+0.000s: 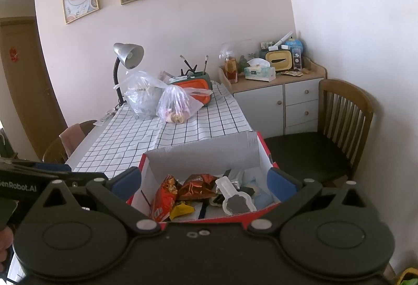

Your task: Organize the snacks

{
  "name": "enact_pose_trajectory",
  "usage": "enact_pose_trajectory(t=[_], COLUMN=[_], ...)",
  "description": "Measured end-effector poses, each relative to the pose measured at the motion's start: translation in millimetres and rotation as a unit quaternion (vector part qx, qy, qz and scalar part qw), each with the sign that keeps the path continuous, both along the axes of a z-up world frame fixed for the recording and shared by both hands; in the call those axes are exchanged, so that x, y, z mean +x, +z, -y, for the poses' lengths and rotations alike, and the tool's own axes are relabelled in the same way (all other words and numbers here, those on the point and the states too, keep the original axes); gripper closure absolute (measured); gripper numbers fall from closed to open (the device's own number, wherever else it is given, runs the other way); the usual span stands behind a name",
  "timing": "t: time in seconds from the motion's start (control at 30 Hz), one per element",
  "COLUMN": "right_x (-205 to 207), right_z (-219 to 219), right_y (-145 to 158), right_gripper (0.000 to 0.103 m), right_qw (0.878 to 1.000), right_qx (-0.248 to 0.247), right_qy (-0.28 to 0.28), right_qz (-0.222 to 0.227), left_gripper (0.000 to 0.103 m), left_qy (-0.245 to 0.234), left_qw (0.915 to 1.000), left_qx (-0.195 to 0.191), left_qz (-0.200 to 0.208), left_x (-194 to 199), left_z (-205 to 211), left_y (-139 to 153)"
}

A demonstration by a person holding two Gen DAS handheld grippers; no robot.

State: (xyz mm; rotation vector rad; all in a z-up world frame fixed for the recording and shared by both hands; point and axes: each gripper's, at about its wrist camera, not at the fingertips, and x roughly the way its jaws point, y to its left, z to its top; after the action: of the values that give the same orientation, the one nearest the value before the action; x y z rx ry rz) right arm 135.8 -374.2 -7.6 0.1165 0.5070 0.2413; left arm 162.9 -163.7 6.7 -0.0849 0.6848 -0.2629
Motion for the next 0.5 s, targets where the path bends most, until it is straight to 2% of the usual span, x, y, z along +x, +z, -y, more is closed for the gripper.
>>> enact_pose_trajectory(t=[0.5], right_x=[0.7], right_z=[-1.3], right_y=[-4.3], right_gripper=[0.000], right_qw=[1.000], right_qx=[0.000], right_qy=[-0.009], right_qz=[-0.008], left_gripper=[0.003], left_qy=[-0.005], left_qw=[1.0000], left_qx=[-0.002], left_qz=[-0.007], left_x=[0.3], left_z=[0.2], left_y=[-3.4])
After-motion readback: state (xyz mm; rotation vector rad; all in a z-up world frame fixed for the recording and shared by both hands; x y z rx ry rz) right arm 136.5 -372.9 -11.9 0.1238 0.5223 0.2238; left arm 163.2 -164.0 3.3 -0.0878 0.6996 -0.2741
